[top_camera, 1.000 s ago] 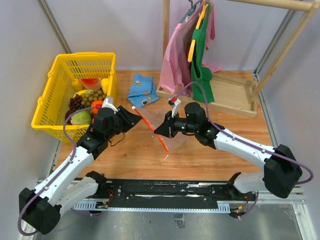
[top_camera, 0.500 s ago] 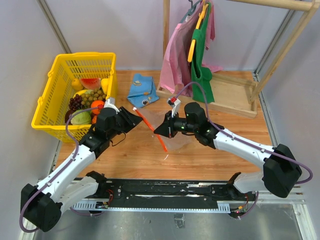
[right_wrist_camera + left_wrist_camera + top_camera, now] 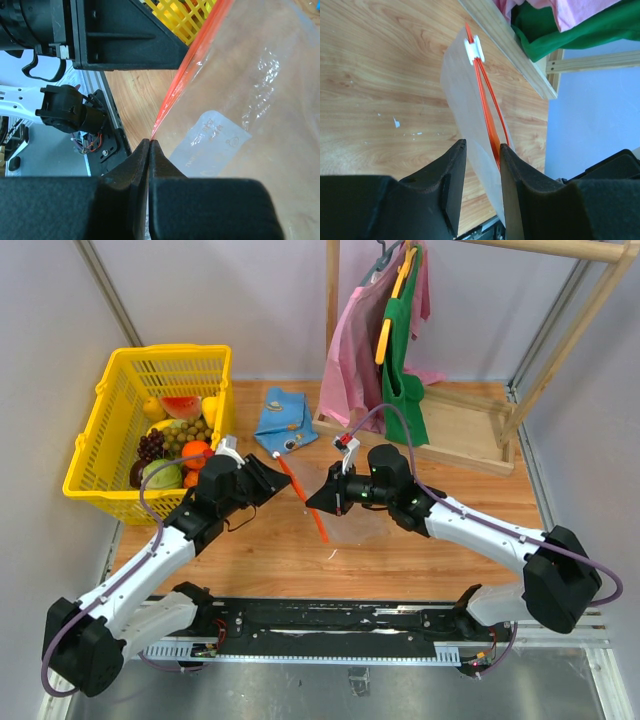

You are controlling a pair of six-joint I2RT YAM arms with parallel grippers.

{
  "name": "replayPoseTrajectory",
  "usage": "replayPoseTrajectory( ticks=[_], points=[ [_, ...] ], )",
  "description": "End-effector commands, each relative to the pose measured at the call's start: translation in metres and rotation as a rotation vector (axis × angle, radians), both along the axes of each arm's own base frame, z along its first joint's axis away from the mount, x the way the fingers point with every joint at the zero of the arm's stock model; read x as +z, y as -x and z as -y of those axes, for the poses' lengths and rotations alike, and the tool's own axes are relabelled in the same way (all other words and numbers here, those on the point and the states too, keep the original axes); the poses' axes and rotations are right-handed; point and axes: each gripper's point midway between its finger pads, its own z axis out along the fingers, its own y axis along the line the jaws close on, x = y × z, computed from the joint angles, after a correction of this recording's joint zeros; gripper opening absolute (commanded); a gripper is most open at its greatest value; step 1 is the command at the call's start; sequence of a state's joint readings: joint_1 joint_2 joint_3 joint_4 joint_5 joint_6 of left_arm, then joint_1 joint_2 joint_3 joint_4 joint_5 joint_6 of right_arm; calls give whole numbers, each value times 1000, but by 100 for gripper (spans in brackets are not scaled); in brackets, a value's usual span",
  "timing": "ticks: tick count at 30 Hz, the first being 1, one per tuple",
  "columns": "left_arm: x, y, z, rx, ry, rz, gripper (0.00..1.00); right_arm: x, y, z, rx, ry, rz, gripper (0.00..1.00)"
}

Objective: Place the food in the zip-top bag and seal the zipper
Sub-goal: Open the zipper of the food storage bag at the center of the board.

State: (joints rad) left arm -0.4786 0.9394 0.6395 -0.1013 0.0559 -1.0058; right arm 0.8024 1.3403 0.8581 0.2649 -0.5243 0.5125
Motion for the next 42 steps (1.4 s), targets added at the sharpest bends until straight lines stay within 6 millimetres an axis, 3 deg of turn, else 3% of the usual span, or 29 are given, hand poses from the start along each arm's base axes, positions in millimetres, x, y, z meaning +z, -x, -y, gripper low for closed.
replayPoseTrajectory(
  ticks=[1, 9, 20, 22, 25, 31, 37, 42],
  points=[
    [2, 3, 15, -48, 49, 2, 37, 4, 7, -8, 35, -36, -1, 1],
    [6, 6, 28, -86, 105, -2, 31, 2, 7, -9, 36, -37, -9, 1],
    [9, 8, 38, -115, 127, 6, 1, 1, 6, -7, 24, -28, -5, 1],
    [11, 8, 38, -113, 118, 15, 1, 2, 5, -5, 16, -22, 1, 2],
    [16, 4, 34, -108, 66, 39, 0, 4, 2, 0, -10, 0, 14, 12],
    [49, -6, 24, -104, -118, 138, 0, 18, -7, 16, -98, 56, 51, 33],
    [83, -14, 20, -119, -330, 220, 0, 53, -24, 32, -232, 60, 103, 51],
    [103, -14, 27, -151, -503, 269, 0, 82, -31, 34, -277, 32, 128, 58]
  ],
)
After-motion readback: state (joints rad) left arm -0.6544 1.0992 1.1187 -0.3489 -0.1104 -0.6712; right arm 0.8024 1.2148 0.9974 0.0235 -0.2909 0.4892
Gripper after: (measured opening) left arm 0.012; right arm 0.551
